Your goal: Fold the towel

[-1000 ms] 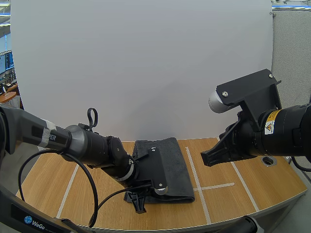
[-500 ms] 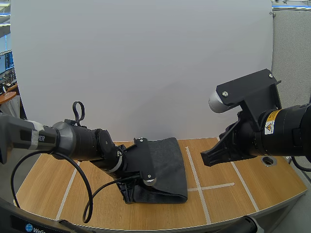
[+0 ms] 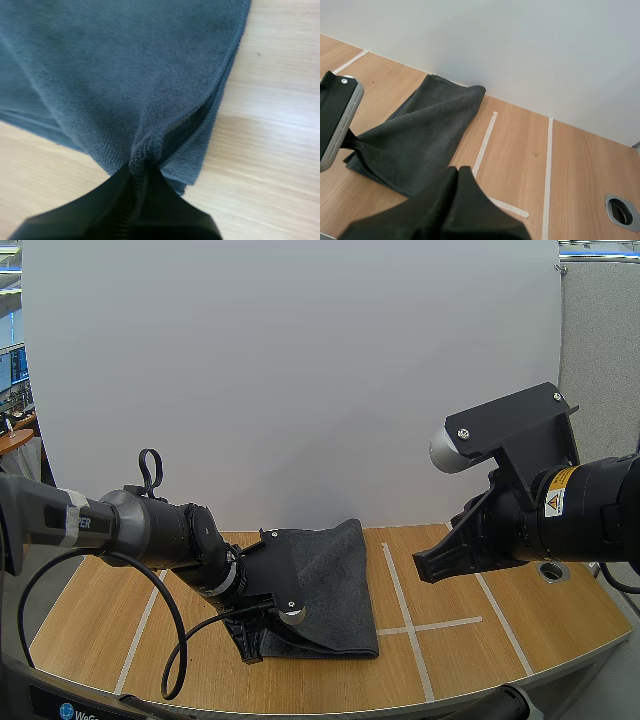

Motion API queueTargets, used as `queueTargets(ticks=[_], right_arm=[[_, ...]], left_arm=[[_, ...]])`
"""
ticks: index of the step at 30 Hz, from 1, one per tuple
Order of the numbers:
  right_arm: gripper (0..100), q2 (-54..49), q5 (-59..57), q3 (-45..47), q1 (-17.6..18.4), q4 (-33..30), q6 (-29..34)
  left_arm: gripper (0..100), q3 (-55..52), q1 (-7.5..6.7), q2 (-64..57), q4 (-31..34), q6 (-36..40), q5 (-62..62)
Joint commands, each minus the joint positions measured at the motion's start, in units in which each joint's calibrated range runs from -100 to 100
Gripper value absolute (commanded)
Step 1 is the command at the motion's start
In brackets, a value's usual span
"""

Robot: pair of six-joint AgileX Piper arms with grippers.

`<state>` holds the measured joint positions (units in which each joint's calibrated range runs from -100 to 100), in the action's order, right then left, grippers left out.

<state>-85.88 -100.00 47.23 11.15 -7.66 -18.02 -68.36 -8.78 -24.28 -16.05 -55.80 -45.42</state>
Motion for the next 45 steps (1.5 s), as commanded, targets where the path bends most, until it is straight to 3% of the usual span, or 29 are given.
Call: queueTargets(ticks=[1,3,5,7,11,12,33,36,41,45], right_arm=[[0,-0.48,0.0,0.12,-0.19,0.47,-0.26],[0,-0.48,0.0,0.12,-0.19,0.47,-0.26],[0,-0.48,0.0,0.12,-0.19,0.47,-0.26],[0,-0.48,0.0,0.12,-0.19,0.47,-0.26],[0,-0.48,0.0,0.12,-0.19,0.47,-0.26],[0,-0.48,0.0,0.12,-0.19,0.47,-0.26],[0,-0.35,0.0,-0.01,-0.19,0.97,-0.55],[0,-0.09,0.0,0.28,-0.19,1.54,-1.35],[0,2.91,0.0,1.68,-0.19,7.24,-2.7],[0,6.85,0.0,1.97,-0.19,9.48,-3.58]], left_arm=[[0,0.22,0.07,3.63,-0.39,-0.21,-3.59],[1,0.22,0.07,5.25,-0.39,-0.21,-3.59],[11,0.22,0.07,5.79,-0.39,-0.21,-2.58],[32,0.22,0.07,5.78,-0.39,-0.21,-1.66],[97,0.22,0.07,5.78,-0.39,-0.21,-1.48],[100,0.22,0.07,5.78,-0.39,0.01,-0.91],[98,14.93,0.07,-2.34,0.64,4.67,-4.13],[98,15.08,1.24,-1.43,-0.54,4.77,-2.31],[98,16.11,4.93,4.7,-2.14,4.67,-2.65],[98,19.67,6.51,8.86,-6.5,3.33,-6.71]])
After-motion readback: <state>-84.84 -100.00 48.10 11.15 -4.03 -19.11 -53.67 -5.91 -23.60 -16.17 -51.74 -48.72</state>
